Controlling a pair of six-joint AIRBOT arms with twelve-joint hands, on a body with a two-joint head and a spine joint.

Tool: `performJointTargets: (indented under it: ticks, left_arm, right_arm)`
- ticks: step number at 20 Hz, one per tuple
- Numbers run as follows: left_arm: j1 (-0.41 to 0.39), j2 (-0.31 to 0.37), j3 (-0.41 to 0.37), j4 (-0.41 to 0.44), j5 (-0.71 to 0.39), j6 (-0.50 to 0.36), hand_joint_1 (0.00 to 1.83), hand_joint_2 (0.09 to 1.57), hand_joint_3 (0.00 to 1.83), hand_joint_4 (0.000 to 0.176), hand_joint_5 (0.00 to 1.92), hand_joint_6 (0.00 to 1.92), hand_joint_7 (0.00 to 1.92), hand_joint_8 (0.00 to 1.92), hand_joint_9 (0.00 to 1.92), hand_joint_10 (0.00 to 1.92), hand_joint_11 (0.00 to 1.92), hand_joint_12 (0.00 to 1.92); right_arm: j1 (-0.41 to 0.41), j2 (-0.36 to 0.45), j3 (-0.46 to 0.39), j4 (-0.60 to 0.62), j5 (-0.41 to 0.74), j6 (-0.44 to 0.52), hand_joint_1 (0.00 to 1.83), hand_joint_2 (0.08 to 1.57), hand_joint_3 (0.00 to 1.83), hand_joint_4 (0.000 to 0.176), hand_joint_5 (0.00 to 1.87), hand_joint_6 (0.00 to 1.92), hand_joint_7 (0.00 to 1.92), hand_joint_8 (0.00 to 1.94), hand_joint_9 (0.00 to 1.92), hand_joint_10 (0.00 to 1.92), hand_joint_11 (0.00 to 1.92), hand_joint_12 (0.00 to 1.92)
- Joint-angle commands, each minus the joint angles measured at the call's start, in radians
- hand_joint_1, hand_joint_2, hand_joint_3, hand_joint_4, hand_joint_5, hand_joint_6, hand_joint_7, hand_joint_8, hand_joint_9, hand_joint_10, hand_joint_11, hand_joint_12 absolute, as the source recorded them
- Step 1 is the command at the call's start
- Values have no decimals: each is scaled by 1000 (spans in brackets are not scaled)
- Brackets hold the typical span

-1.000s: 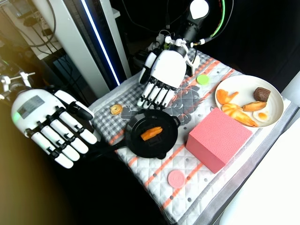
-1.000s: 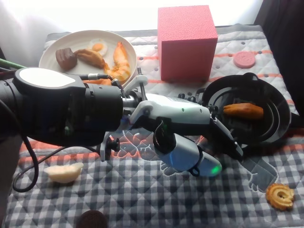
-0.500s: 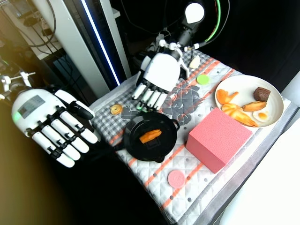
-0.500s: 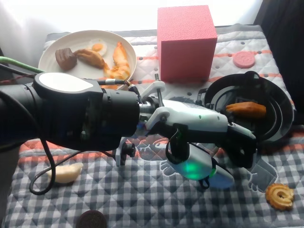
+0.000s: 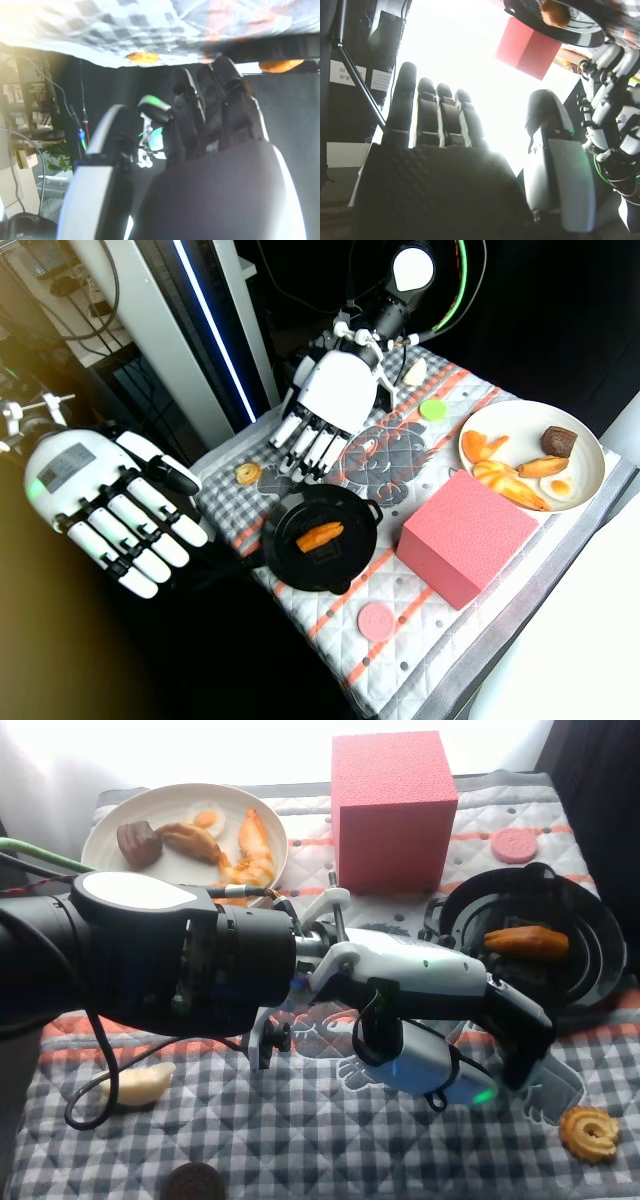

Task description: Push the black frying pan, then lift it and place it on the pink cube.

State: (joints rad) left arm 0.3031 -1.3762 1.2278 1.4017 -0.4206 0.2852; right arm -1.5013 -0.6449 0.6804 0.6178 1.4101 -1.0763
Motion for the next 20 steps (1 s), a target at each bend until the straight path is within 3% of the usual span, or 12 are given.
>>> performJointTargets:
  ticks: [1,2,3,5,6,8,9,13,14,15,17,20]
  left_arm:
    - [-14,-5,2,-46,-54,-1,612,1320,0,29,380,944,574,19,320,149,0,778]
    - [-13,-4,2,-47,-55,-1,649,1394,9,147,432,1587,562,9,310,124,0,753]
    - [-11,0,1,-55,-58,-1,542,1361,0,69,290,1154,542,2,311,102,0,674]
    - [-11,8,-1,-58,-61,-2,516,1316,0,36,323,875,504,5,342,75,0,672]
    - [-11,10,-2,-58,-64,-3,682,1364,2,148,469,1506,517,8,371,78,0,695]
    - [-8,22,-7,-64,-74,-4,571,1473,4,175,371,1847,546,49,479,155,0,1093]
    - [-6,30,-11,-71,-79,-4,636,1481,1,96,386,1845,618,255,417,752,0,1484]
    - [6,107,-41,-125,-121,-4,609,1498,1,92,362,1882,286,1129,189,1307,6,1794]
    - [8,128,-50,-142,-131,-3,601,1493,0,109,366,1877,316,893,188,1012,0,1637]
    - [9,150,-57,-167,-145,3,442,1467,0,0,188,1201,283,782,132,1106,0,1568]
    - [12,190,-73,-208,-170,20,479,1397,0,0,300,733,353,437,173,936,0,1490]
    - [25,256,-97,-321,-201,90,532,1397,0,0,286,685,495,237,223,992,0,1578]
  right_arm:
    - [2,3,9,1,128,2,320,1278,1,14,0,0,0,0,0,0,0,142]
    - [2,3,9,2,128,2,320,1279,1,4,0,0,0,0,0,0,0,140]
    - [2,3,9,2,128,2,328,1279,1,2,0,0,0,0,0,0,0,143]
    - [2,2,9,2,128,3,320,1284,1,0,0,0,0,0,0,0,0,207]
    - [2,2,9,2,128,3,332,1282,0,0,0,0,0,0,0,0,0,218]
    - [1,2,9,2,128,5,362,1277,0,0,0,0,0,0,6,2,0,340]
    - [1,2,9,2,128,5,358,1280,1,5,0,0,0,0,3,0,0,345]
    - [1,3,9,1,128,7,489,1234,0,0,0,0,0,0,19,5,0,403]
    - [1,6,9,1,127,7,572,1225,0,0,0,0,0,0,18,4,0,436]
    - [1,9,10,1,123,7,626,1216,0,8,0,0,0,0,18,3,0,535]
    - [1,13,18,1,103,7,692,1203,0,16,0,0,0,0,19,2,0,420]
    - [1,17,42,3,47,6,749,1170,0,0,9,1,8,1,60,9,0,639]
